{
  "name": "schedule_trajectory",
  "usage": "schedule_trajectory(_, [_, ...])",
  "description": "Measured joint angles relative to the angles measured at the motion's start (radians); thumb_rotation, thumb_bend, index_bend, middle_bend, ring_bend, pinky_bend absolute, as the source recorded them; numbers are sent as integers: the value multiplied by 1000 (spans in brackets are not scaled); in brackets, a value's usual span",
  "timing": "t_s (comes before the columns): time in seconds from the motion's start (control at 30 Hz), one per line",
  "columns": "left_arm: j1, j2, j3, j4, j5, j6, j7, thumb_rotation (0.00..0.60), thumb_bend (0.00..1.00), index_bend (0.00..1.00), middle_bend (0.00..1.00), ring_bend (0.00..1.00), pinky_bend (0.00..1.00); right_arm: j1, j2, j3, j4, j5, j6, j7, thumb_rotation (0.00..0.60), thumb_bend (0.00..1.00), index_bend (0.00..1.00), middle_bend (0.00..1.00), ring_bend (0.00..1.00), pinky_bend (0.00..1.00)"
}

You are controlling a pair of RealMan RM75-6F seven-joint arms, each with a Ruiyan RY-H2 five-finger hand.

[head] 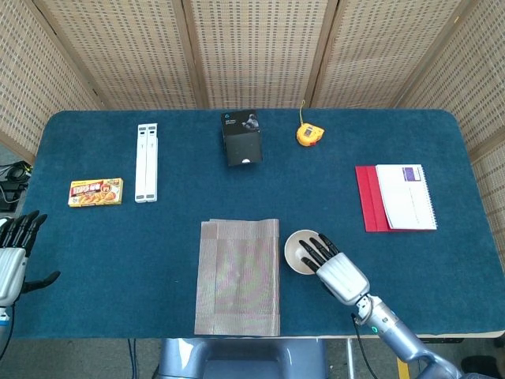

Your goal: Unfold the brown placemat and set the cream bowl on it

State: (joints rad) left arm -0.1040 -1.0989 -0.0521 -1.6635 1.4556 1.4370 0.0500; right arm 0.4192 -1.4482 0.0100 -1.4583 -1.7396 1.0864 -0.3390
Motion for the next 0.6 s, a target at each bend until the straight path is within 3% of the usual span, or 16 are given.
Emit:
schedule_trajectory(0.13, [-3, -1, -3, 2, -12, -6, 1, 600, 0, 0, 0, 0, 0, 22, -29, 4, 27, 31, -34, 1, 600, 669, 368, 0, 0, 0])
schedule_trajectory(0.43, [-9, 0, -10, 6, -33, -20, -7, 600, 0, 0, 0, 0, 0, 54, -74, 1, 103, 20, -8, 118, 600, 688, 680, 0, 0, 0])
schedule_trajectory(0.6, [-12, 2, -10, 8, -38, -25, -10, 600, 0, 0, 0, 0, 0, 66, -99, 4, 177, -18, 87, 216, 600, 684, 696, 0, 0, 0])
